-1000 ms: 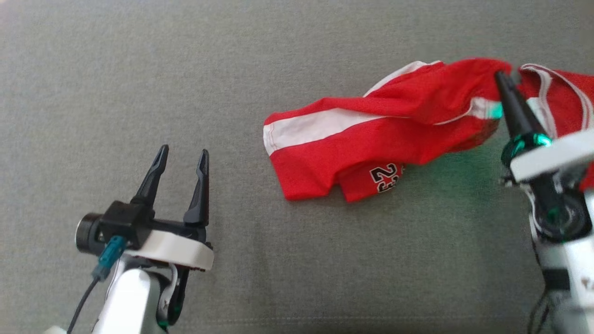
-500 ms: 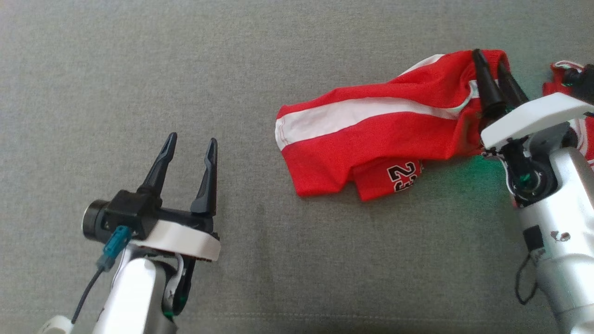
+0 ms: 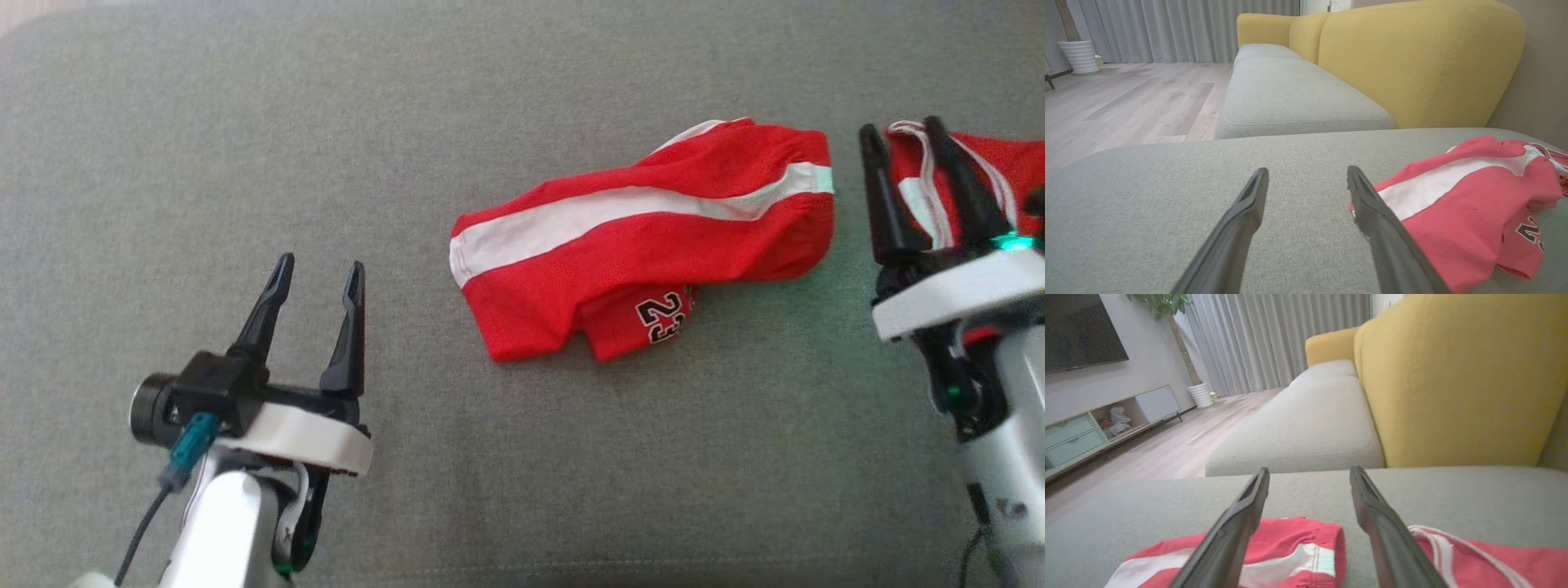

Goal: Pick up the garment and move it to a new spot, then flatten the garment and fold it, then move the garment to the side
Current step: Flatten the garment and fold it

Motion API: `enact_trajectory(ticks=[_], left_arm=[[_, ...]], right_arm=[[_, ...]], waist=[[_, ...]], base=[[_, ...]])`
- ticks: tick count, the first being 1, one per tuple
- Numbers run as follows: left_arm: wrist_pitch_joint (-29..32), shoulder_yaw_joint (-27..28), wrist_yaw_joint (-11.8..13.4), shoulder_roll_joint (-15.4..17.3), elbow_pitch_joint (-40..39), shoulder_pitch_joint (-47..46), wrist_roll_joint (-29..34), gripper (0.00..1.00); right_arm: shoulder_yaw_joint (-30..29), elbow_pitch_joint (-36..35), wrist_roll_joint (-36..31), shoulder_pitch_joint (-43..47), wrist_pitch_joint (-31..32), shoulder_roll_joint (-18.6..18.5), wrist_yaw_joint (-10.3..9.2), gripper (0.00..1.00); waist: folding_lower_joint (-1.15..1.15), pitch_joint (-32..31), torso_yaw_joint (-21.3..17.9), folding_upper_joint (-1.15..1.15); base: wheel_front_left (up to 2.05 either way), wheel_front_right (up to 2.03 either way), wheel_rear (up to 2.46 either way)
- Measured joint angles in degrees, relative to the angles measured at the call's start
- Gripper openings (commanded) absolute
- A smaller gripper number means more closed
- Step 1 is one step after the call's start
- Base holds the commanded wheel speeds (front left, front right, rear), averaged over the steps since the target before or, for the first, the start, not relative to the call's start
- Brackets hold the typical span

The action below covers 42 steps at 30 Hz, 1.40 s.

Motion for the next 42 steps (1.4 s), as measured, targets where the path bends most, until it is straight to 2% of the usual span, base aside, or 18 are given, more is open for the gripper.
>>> enact_trajectory(ticks=[1, 5, 8, 12, 16, 22, 36, 39, 40, 42], left_arm=[[0.00, 0.00, 0.00, 0.00, 0.00, 0.00, 0.00, 1.00], [0.00, 0.02, 0.02, 0.36, -0.05, 1.10, 0.16, 1.00], [0.00, 0.09, 0.52, 0.58, -0.21, 2.11, 0.16, 1.00], [0.01, 0.14, 0.64, 1.10, -0.24, 3.31, 0.14, 1.00], [0.13, 0.11, 0.97, 1.30, -0.32, 3.42, 0.13, 1.00], [0.43, -0.04, 1.07, 1.51, -0.51, 3.42, 0.12, 1.00], [2.18, -0.63, 1.37, 1.71, -0.47, 2.93, -0.96, 1.00], [4.55, -2.02, 0.32, 1.23, 1.27, -0.07, -1.91, 1.00], [7.03, -2.61, -1.02, 0.18, 3.92, -3.74, -3.75, 1.00], [8.78, -3.28, -1.99, -0.55, 7.13, -7.09, -5.37, 1.00]], right_arm=[[0.00, 0.00, 0.00, 0.00, 0.00, 0.00, 0.00, 1.00], [-4.15, -7.21, -7.51, 4.63, 0.47, 1.37, 0.00, 1.00], [-6.03, -12.44, -11.61, 10.14, 2.27, 3.89, 0.00, 1.00], [-6.71, -16.96, -13.50, 17.40, 4.64, 6.83, 0.00, 1.00], [-7.79, -19.64, -14.24, 20.24, 6.05, 8.33, 0.00, 1.00], [-8.48, -21.27, -14.59, 20.84, 6.76, 9.77, 0.00, 1.00], [-8.44, -21.51, -14.19, 20.80, 7.23, 10.38, 0.00, 1.00], [-8.25, -21.56, -14.19, 20.74, 7.54, 10.61, 0.00, 1.00], [-8.04, -21.51, -14.19, 20.58, 7.55, 10.77, 0.00, 1.00], [-7.64, -21.41, -14.11, 20.37, 7.55, 11.11, 0.00, 1.00]], waist=[[0.00, 0.00, 0.00, 0.00], [0.00, -1.49, -0.61, 0.00], [0.00, -2.40, -0.95, 0.00], [0.00, -2.85, -1.34, 0.00], [0.00, -3.00, -1.46, 0.00], [0.00, -3.07, -1.38, 0.00], [0.00, -2.25, -1.34, 0.00], [0.00, -1.51, -1.78, 0.00], [0.00, -1.00, -2.28, 0.00], [0.00, -0.63, -2.99, 0.00]], base=[[0.00, 0.00, 0.00], [0.00, 0.00, 0.00], [0.00, 0.00, 0.00], [0.00, 0.00, 0.00], [0.00, 0.00, 0.00], [0.00, 0.00, 0.00], [0.00, 0.00, 0.00], [0.00, 0.00, 0.00], [0.00, 0.00, 0.00], [0.00, 0.00, 0.00]])
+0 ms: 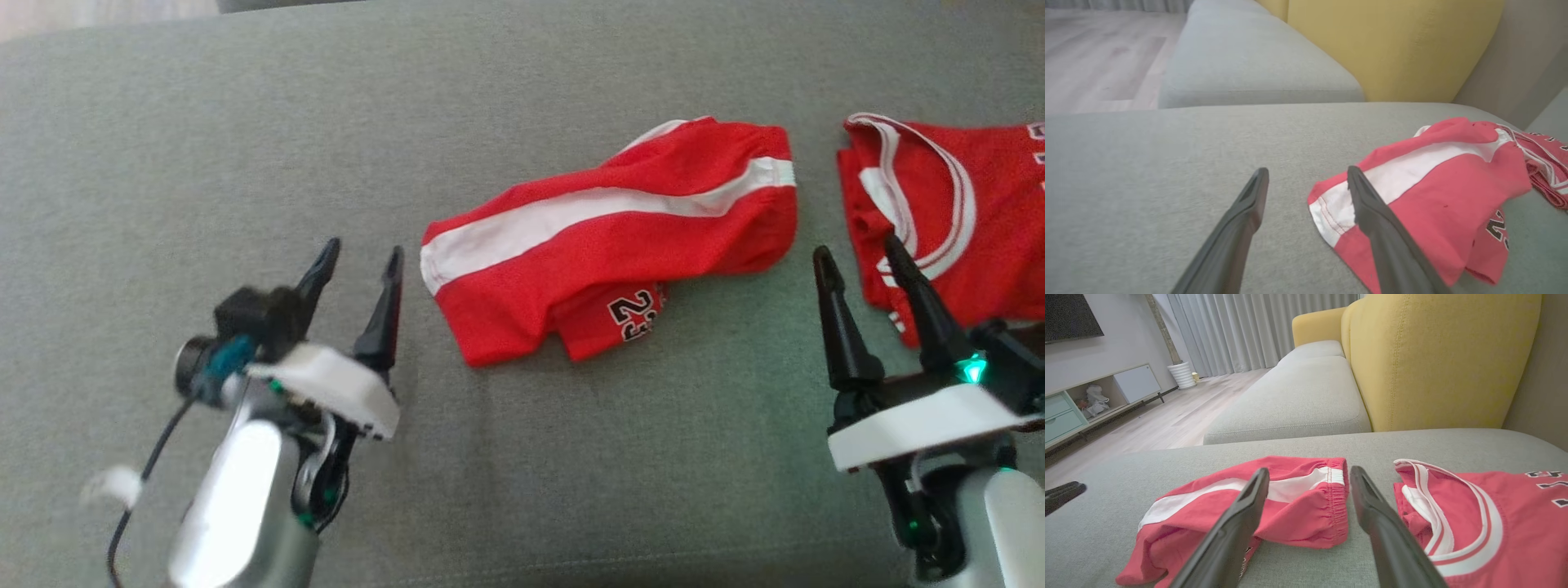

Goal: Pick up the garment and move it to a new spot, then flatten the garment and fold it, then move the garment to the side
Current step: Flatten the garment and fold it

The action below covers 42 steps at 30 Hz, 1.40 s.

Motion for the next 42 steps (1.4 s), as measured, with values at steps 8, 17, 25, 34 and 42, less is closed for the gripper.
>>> enact_trajectory(ticks=[8, 17, 25, 34, 42], left_arm=[[5.53, -2.96, -2.19, -1.26, 14.05, -5.02, -3.96, 1.00], [3.42, -2.96, -2.61, -1.38, 20.28, -9.39, -4.70, 0.39], [0.35, -4.00, -2.61, -1.44, 22.54, -10.12, -4.98, 0.00], [-1.46, -5.68, -2.60, -1.86, 22.59, -11.26, -4.98, 0.00], [-3.01, -7.14, -2.59, -2.12, 21.85, -13.63, -4.98, 0.00]], right_arm=[[0.99, 1.67, 1.05, -1.40, -0.34, 0.71, 0.00, 1.00], [0.73, 3.10, 2.13, -2.08, -0.68, 0.85, 0.00, 1.00], [-0.88, 5.49, 3.61, -4.94, 0.24, -0.14, 0.00, 1.00], [1.24, 16.00, 7.24, -16.48, 6.60, -6.32, 0.00, 1.00], [9.15, 26.35, 11.94, -25.73, 10.85, -9.03, 0.00, 1.00]], waist=[[0.00, 1.80, -3.21, 0.00], [0.00, 3.20, -4.53, 0.00], [0.00, 3.21, -4.17, 0.00], [0.00, 3.86, -1.96, 0.00], [0.01, 6.12, 0.47, 0.00]], base=[[0.00, 0.00, 0.00], [0.00, 0.00, 0.00], [0.00, 0.00, 0.00], [0.00, 0.00, 0.00], [0.00, 0.00, 0.00]])
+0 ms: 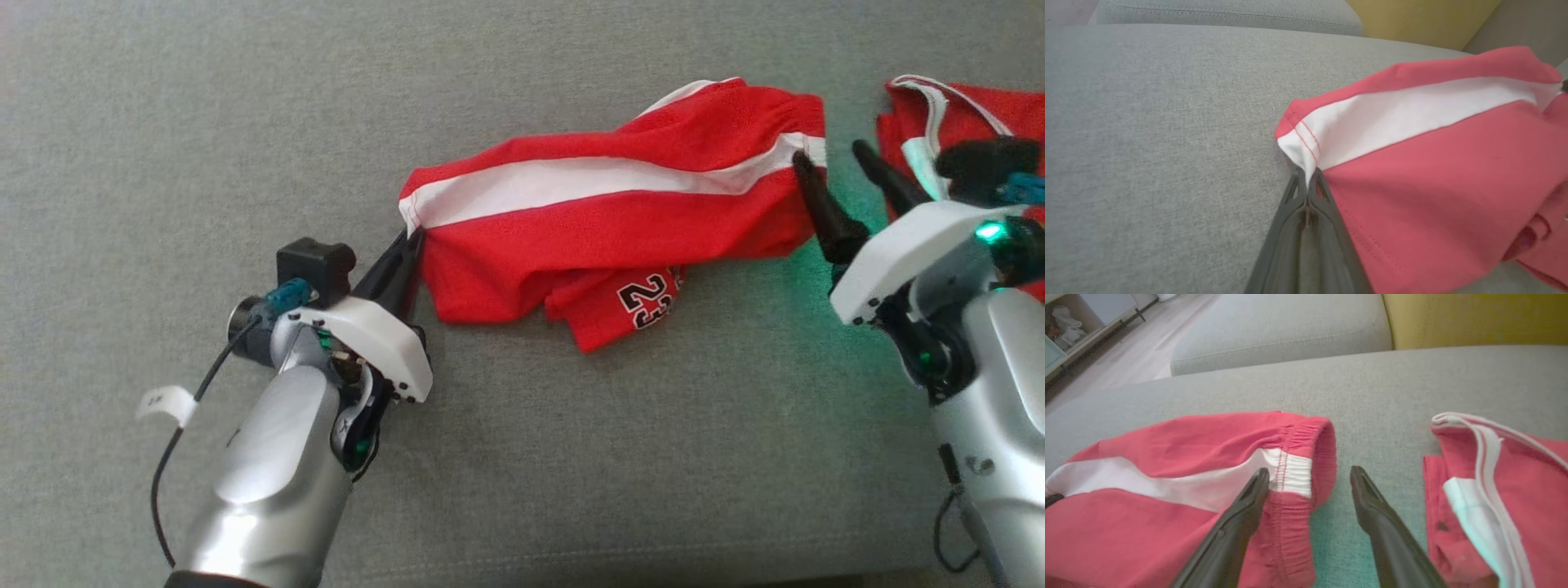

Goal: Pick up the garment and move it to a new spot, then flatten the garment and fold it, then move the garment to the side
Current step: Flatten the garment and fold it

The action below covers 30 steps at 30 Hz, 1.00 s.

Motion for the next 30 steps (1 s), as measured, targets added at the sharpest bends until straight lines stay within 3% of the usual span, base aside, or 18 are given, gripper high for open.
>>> enact_trajectory(ticks=[2, 3, 5, 14, 22, 30], left_arm=[[-0.48, -0.57, 0.00, -0.01, 0.00, -0.07, -0.01, 0.00], [-0.60, -0.78, 0.00, -0.03, 0.02, -0.07, -0.02, 0.00], [-1.05, -0.93, 0.00, -0.07, 0.00, -0.09, -0.21, 0.00], [-3.93, -1.08, 1.49, 1.00, -5.08, -0.09, 0.74, 0.00], [-4.26, -0.40, 4.05, 4.75, -22.02, -0.09, 2.49, 0.00], [0.76, 2.46, 6.72, 8.00, -39.21, -0.71, 3.44, 0.00]], right_arm=[[1.49, 2.23, 0.67, -1.09, 0.97, -0.24, 0.00, 1.00], [2.18, 3.04, 1.23, -1.44, 1.45, -0.36, 0.00, 0.95], [3.58, 4.08, 2.88, -2.06, 2.08, -0.75, 0.00, 0.00], [5.59, 1.31, 6.19, -2.42, -4.32, -3.13, 0.00, 0.00], [2.89, -10.25, 6.26, -1.52, -9.28, -5.32, 0.00, 0.00], [-3.05, -24.12, 6.09, 1.93, -6.82, -5.36, 0.00, 0.00]], waist=[[0.00, 0.27, 0.47, 0.00], [0.00, 0.32, 0.65, 0.00], [-0.01, 0.39, 0.88, 0.00], [0.00, -0.40, 0.94, 0.00], [-0.01, -4.10, 1.15, 0.00], [-0.01, -9.59, 0.95, 0.00]], base=[[0.00, 0.00, 0.00], [0.00, 0.00, 0.00], [0.00, 0.00, 0.00], [0.00, 0.00, 0.00], [0.00, 0.00, 0.00], [0.00, 0.00, 0.00]])
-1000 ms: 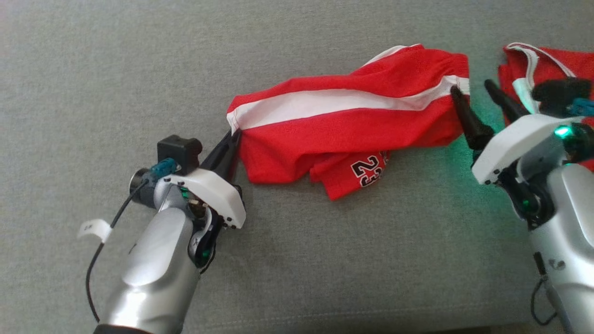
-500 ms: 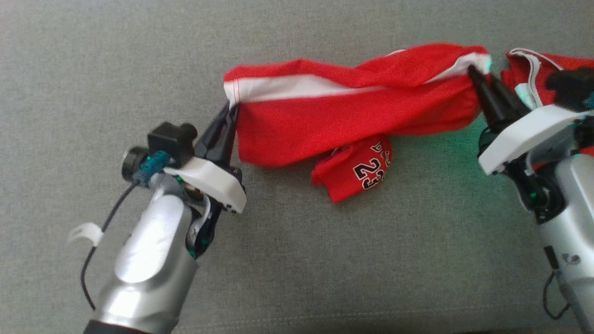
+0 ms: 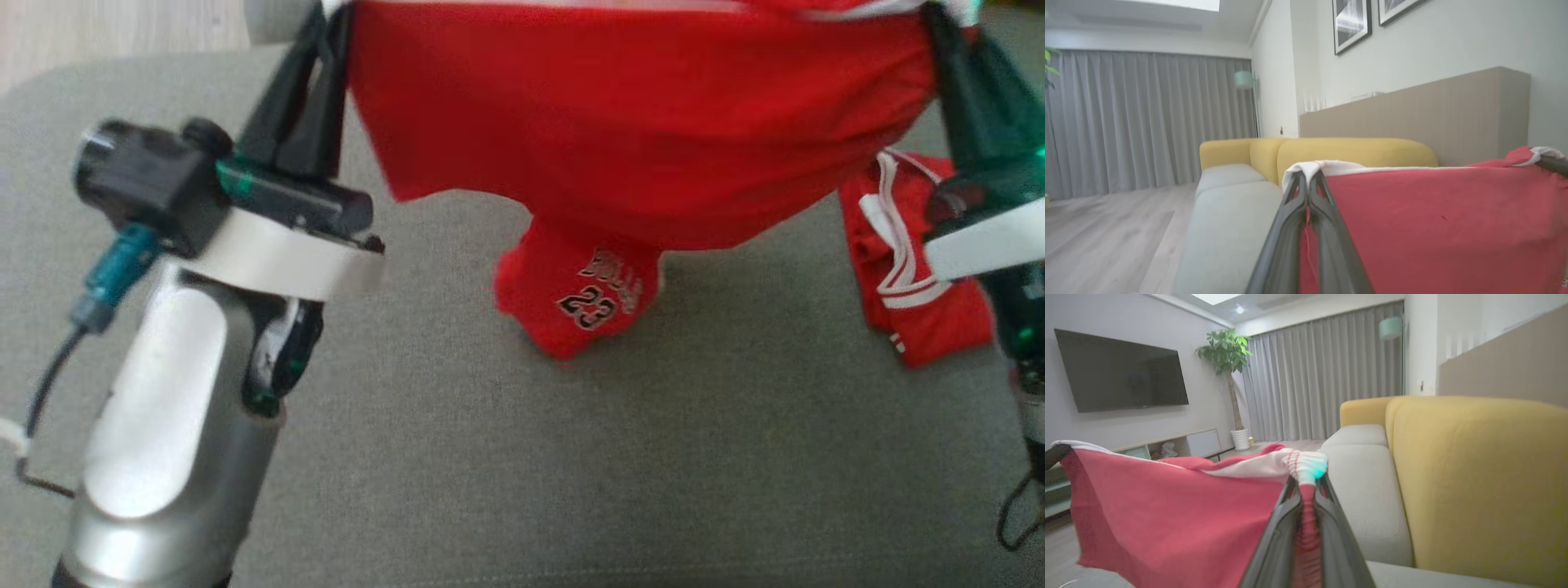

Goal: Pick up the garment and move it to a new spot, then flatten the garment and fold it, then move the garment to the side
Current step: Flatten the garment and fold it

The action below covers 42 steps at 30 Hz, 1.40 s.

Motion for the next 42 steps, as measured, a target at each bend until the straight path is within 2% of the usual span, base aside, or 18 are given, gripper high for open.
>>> enact_trajectory(ticks=[10, 16, 22, 26, 30, 34, 42], left_arm=[[4.97, 2.22, 1.93, 1.89, -9.95, -1.68, -0.01, 0.00], [5.91, 2.27, 2.36, 2.05, -11.20, -1.68, -0.03, 0.00], [6.43, 2.19, 2.34, 2.07, -10.34, -3.35, -0.16, 0.00], [6.76, 2.10, 1.75, 1.81, -7.43, -9.25, -0.85, 0.00], [5.46, 2.09, 0.73, 0.32, -0.79, -17.85, -0.85, 0.00], [2.19, 2.49, -0.80, -1.88, 9.94, -27.31, -1.55, 0.00], [-5.55, 5.20, -2.78, -4.16, 35.05, -40.90, -3.05, 0.00]], right_arm=[[-6.53, -11.47, -1.91, 2.09, 7.46, 1.75, 0.00, 0.00], [-8.06, -12.99, -2.02, 4.05, 10.33, 4.43, 0.00, 0.00], [-8.35, -11.61, -1.88, 3.50, 11.55, 6.60, 0.00, 0.00], [-8.15, -7.72, -1.24, -1.88, 11.50, 7.88, 0.00, 0.00], [-6.92, -1.20, -1.23, -11.01, 10.46, 8.12, 0.00, 0.00], [-4.34, 8.28, -3.11, -21.41, 7.12, 8.71, 0.00, 0.00], [1.90, 32.60, -4.79, -38.90, -5.21, 13.59, 0.00, 0.00]], waist=[[0.00, -5.86, -0.01, 0.00], [0.00, -5.69, -0.47, 0.00], [0.00, -3.07, -0.69, 0.00], [0.00, -0.18, -0.85, 0.00], [0.00, 3.30, -0.89, 0.00], [0.01, 6.98, -0.74, 0.00], [0.01, 10.35, -0.66, 0.00]], base=[[0.00, 0.00, 0.00], [0.00, 0.00, 0.00], [0.00, 0.00, 0.00], [0.00, 0.00, 0.00], [0.00, 0.00, 0.00], [0.00, 0.00, 0.00], [0.00, 0.00, 0.00]])
